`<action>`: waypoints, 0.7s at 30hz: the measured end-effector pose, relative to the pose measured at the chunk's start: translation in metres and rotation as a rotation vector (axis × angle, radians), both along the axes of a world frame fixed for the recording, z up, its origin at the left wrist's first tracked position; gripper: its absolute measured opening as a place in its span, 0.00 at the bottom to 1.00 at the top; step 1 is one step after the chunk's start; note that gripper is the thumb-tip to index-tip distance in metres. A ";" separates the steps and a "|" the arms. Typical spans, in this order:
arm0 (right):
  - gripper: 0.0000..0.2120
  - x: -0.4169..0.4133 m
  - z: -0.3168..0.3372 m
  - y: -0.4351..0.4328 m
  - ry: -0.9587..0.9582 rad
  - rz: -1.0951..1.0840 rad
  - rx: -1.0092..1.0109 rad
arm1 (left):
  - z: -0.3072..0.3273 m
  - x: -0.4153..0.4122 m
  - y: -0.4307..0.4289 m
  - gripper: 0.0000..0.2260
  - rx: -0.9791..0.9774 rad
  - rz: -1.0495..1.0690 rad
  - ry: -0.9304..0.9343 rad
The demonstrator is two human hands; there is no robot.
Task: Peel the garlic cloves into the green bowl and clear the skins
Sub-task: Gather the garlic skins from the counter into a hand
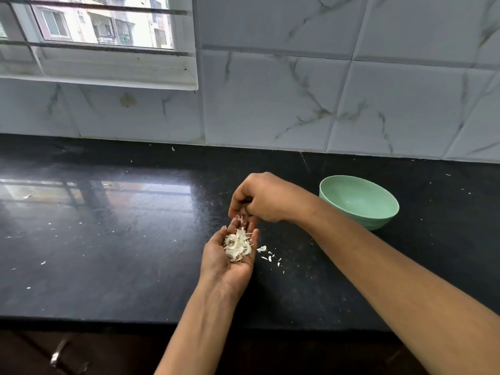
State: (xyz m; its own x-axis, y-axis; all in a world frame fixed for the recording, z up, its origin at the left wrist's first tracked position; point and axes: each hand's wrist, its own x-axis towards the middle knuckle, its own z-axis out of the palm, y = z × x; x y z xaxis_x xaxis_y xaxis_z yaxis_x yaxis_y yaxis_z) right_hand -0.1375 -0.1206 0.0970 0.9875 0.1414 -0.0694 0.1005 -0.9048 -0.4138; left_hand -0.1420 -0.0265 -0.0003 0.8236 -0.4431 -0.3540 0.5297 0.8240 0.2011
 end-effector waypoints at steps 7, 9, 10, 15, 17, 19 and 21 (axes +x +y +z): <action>0.12 -0.004 0.000 0.004 -0.140 0.019 -0.097 | -0.002 0.000 -0.001 0.15 -0.017 0.001 -0.007; 0.11 -0.005 0.000 0.004 -0.145 0.052 -0.148 | -0.003 0.000 -0.001 0.15 -0.013 0.005 -0.008; 0.11 -0.006 0.000 0.004 -0.143 0.065 -0.166 | -0.003 0.001 -0.002 0.15 -0.008 0.006 -0.008; 0.13 -0.008 0.002 0.003 -0.132 0.069 -0.125 | -0.004 0.000 -0.004 0.15 -0.014 0.003 -0.005; 0.13 -0.009 0.004 0.003 -0.094 0.089 -0.130 | -0.004 0.000 -0.004 0.17 -0.011 -0.006 -0.013; 0.15 -0.011 0.007 0.003 -0.074 0.102 -0.147 | -0.004 0.000 -0.004 0.17 0.003 -0.003 -0.006; 0.12 -0.012 0.009 0.004 -0.127 0.090 -0.127 | -0.003 0.000 -0.004 0.16 0.014 0.004 0.007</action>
State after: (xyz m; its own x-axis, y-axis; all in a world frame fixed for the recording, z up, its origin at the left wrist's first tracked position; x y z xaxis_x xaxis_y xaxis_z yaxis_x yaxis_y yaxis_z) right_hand -0.1490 -0.1170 0.1065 0.9733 0.2275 0.0319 0.2273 -0.9340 -0.2756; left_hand -0.1421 -0.0308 -0.0034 0.8229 -0.4348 -0.3657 0.5278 0.8234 0.2086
